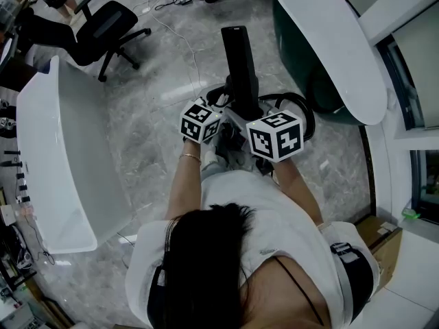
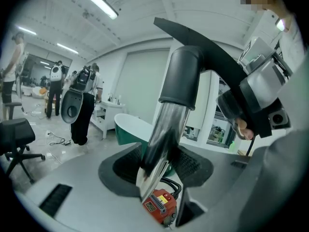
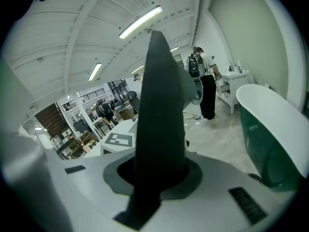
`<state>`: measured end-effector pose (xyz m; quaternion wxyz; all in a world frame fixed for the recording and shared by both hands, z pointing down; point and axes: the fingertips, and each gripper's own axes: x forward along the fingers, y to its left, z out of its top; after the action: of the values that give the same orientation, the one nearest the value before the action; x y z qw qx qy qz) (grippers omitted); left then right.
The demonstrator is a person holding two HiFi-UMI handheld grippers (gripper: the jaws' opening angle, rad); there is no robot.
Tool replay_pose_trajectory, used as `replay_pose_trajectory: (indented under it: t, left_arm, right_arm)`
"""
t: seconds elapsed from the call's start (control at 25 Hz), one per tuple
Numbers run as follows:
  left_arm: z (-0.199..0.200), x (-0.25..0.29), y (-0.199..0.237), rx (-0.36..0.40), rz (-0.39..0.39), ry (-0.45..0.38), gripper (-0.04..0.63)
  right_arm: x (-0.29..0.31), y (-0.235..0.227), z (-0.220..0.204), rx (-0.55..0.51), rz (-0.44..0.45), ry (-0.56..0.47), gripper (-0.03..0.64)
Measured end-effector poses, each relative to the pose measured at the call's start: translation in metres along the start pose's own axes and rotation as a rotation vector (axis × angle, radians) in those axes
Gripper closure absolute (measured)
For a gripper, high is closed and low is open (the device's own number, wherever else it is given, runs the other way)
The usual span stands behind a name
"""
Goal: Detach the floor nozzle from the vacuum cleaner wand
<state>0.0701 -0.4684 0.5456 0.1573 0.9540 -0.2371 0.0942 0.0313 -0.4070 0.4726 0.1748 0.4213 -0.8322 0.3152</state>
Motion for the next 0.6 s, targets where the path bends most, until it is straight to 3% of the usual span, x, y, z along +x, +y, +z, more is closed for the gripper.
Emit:
replay_pose_trajectory:
  t: [0.2,0.44,0.6]
  left_arm:
    - [-0.001,0.002,-0.003,0.0,0.001,-0.001,0.408]
    - [0.001,-0.011,0.02,-0.053,0.052,-0.03,0.407]
    - [-0.002,-0.008,0.015,-0.058,0.055,-0.036,0.407]
  right_arm:
    - [-0.005,-0.001,-0.001,-0.006,-0.011,-0.01,0.532]
    - [-0.037,0.003,0.063,-0.098,-0.014,-0.192,0.535]
    - [-0.047,0.002,0.068,-0.097,-0.014,-0.217,0.534]
